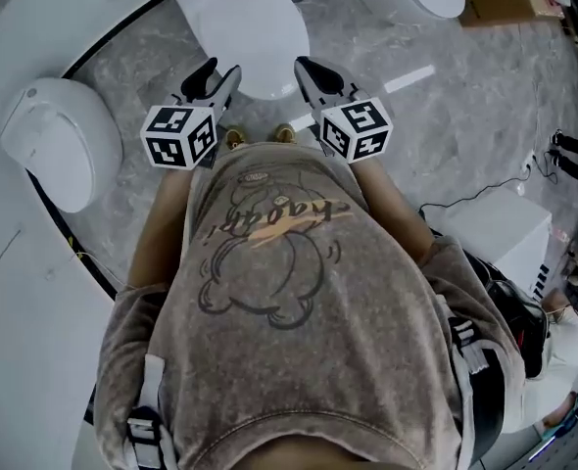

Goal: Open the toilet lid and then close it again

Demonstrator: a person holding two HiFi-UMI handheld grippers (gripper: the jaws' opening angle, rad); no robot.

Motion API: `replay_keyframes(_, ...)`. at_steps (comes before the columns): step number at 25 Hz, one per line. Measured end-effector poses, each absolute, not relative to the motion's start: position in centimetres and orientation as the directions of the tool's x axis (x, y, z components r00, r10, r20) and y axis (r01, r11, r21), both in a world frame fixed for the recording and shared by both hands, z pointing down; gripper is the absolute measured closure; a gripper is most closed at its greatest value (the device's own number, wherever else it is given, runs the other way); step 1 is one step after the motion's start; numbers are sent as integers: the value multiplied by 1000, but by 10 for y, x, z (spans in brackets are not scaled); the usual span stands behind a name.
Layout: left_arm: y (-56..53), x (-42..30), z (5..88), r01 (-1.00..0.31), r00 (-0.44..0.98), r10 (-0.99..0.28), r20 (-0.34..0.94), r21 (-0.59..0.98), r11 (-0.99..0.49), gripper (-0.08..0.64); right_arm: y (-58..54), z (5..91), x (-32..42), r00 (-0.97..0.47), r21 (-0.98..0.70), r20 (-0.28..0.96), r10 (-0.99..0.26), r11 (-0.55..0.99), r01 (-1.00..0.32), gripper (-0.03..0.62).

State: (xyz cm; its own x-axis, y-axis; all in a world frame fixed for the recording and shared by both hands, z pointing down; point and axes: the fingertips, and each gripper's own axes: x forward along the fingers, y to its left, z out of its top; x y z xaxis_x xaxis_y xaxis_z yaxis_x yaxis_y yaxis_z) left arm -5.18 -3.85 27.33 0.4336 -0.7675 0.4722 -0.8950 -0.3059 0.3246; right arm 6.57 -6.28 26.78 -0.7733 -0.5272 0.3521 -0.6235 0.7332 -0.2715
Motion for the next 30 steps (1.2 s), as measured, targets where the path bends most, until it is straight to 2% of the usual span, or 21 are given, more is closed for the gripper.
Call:
replay_keyframes(5,-26,-50,234,-904,422,-817,393,249,-348,387,-57,238,75,-767,-247,296,-569,730,-637,565)
replay_keyframes(12,-26,-68,205,-929,362,-898,251,175,-325,546,-66,219,81,-744,-191,203,-637,719,-668,565)
replay_keyframes(17,-23,-81,207,-936,333,-927,176,178,-302,551,-73,221,82,-722,-183,175,-669,699,-692,565)
replay_keyframes(30,-26,-96,217,-947,299,-934,194,183,-265,551,-78,228,75,-730,-185,184,-659,706,-684,566)
